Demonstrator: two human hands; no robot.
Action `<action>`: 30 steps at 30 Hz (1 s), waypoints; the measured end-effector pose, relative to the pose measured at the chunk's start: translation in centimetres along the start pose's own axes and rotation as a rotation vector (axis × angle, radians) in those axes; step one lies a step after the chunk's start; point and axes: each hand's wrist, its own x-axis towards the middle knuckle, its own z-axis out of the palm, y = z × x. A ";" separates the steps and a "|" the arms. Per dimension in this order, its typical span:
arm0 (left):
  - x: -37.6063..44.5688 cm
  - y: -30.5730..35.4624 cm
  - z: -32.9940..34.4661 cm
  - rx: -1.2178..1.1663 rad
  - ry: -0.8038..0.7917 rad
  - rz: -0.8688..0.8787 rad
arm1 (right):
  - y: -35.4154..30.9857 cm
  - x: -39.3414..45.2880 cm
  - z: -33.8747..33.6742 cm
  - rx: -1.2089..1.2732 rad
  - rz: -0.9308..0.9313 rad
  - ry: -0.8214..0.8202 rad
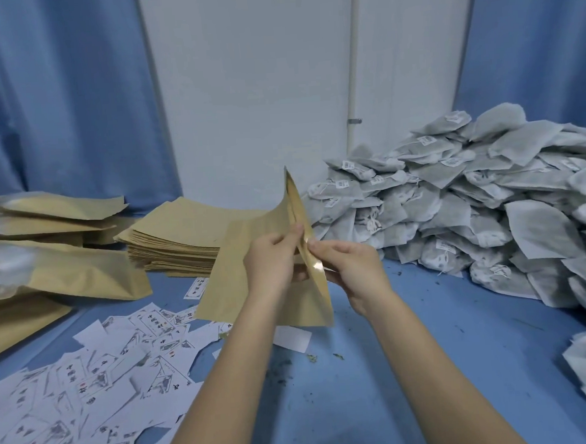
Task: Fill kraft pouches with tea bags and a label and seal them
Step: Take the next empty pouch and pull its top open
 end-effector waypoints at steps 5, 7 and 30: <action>-0.5 -0.4 1.9 0.550 0.093 0.285 | 0.4 -0.6 0.5 -0.891 -0.377 0.183; -0.5 -0.5 2.4 0.587 0.074 0.298 | 0.4 -0.6 0.0 -1.018 -0.435 0.151; -3.0 1.5 7.2 1.319 -0.080 0.632 | -1.8 0.4 -5.9 -1.534 -0.630 -0.072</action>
